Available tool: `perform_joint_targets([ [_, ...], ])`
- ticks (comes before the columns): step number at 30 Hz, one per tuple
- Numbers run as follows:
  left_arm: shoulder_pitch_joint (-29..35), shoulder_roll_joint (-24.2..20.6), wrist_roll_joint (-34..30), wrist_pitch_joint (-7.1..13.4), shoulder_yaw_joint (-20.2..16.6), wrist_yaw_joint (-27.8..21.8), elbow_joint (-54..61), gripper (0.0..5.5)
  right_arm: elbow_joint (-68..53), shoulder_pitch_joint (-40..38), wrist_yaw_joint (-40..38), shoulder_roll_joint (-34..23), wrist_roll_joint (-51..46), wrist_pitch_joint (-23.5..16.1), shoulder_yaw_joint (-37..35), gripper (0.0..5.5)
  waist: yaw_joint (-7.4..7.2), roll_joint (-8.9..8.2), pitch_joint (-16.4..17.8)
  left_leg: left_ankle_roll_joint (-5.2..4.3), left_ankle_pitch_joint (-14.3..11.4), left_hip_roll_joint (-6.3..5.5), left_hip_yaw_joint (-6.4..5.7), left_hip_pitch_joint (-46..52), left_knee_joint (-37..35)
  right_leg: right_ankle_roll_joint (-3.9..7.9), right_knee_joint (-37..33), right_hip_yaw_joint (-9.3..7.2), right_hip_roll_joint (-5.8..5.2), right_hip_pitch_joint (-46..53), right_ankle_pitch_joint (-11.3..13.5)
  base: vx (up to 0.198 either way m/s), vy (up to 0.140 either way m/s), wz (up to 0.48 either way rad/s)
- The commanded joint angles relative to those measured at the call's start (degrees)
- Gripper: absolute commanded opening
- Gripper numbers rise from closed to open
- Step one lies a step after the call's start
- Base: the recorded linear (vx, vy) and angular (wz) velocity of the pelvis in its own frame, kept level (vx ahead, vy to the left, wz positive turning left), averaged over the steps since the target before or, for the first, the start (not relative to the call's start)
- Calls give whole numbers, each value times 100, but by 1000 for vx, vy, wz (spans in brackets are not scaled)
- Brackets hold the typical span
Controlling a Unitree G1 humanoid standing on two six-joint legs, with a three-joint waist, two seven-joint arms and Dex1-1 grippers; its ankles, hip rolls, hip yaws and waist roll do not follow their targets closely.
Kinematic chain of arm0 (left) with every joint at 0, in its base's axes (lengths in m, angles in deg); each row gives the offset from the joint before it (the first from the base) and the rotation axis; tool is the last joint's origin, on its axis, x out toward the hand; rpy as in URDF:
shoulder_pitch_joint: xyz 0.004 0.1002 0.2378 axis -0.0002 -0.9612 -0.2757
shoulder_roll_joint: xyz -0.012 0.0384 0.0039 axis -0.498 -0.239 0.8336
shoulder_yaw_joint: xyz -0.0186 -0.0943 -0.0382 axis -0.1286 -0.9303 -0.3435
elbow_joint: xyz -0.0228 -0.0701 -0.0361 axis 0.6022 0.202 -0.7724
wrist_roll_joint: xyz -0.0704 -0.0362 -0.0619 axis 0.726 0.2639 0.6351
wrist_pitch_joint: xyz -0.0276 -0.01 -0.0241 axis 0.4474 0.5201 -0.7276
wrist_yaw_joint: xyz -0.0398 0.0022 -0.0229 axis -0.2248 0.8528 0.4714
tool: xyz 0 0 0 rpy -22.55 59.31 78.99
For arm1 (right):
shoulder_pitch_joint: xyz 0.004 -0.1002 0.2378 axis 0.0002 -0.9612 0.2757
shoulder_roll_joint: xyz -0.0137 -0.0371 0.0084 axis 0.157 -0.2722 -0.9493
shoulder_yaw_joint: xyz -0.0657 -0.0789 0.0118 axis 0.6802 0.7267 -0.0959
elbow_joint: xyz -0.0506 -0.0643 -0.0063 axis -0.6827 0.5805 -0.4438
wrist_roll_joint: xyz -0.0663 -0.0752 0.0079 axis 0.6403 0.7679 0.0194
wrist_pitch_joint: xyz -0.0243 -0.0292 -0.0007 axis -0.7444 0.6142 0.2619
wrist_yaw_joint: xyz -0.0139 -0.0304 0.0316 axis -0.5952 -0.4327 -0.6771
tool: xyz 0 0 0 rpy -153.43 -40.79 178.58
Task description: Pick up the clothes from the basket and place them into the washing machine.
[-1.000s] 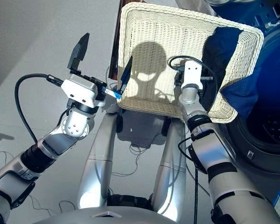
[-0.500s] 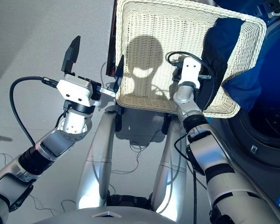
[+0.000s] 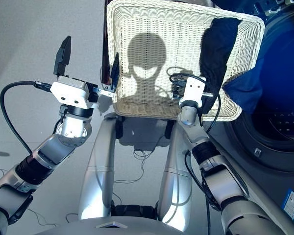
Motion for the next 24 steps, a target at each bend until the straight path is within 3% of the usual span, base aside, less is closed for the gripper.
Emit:
perform_joint_targets([
  [1,-95,-133,-358,255,-67,161,658,550,-950,-497,-8,-177,388,-407,-189,550,1,-6,-74,16,-404,94,151,309,34,81,-407,-121,4,280,80,0,0,0],
  [6,-142,-212,-409,265,-110,201,693,550,-1275,-824,-110,-282,640,-386,-366,550,-27,-22,-74,34,-423,95,153,327,52,95,-405,-116,8,310,83,0,0,0],
  [11,-112,-233,-304,340,-105,182,734,550,-791,-551,-218,-287,707,-240,-394,550,6,1,-74,46,-449,86,150,322,87,85,-391,-133,7,319,79,0,0,0],
  [16,-73,-182,-77,391,-49,156,740,550,113,10,-371,-203,508,-167,-413,550,68,34,-74,45,-483,79,134,300,166,81,-312,-133,26,304,47,-19,2,-4],
  [17,23,-196,-50,400,-73,144,743,550,321,244,-373,-209,469,-147,-416,550,76,42,-74,61,-285,72,135,125,101,50,-385,-153,29,138,231,0,0,0],
  [18,-25,-181,-7,406,-33,127,738,550,527,315,-370,-173,396,-126,-375,550,94,52,-74,49,-452,74,126,258,184,71,-303,-143,35,263,83,-92,11,19],
  [19,66,-179,18,413,-53,125,743,550,797,538,-370,-160,327,-127,-380,550,110,64,-74,58,-297,70,126,111,145,41,-362,-160,39,133,227,0,0,0],
  [24,140,-123,191,439,39,52,736,550,1897,1302,-264,-135,66,0,-250,550,204,130,-74,51,-328,55,91,65,219,42,-278,-191,35,94,203,-15,1,0],
])
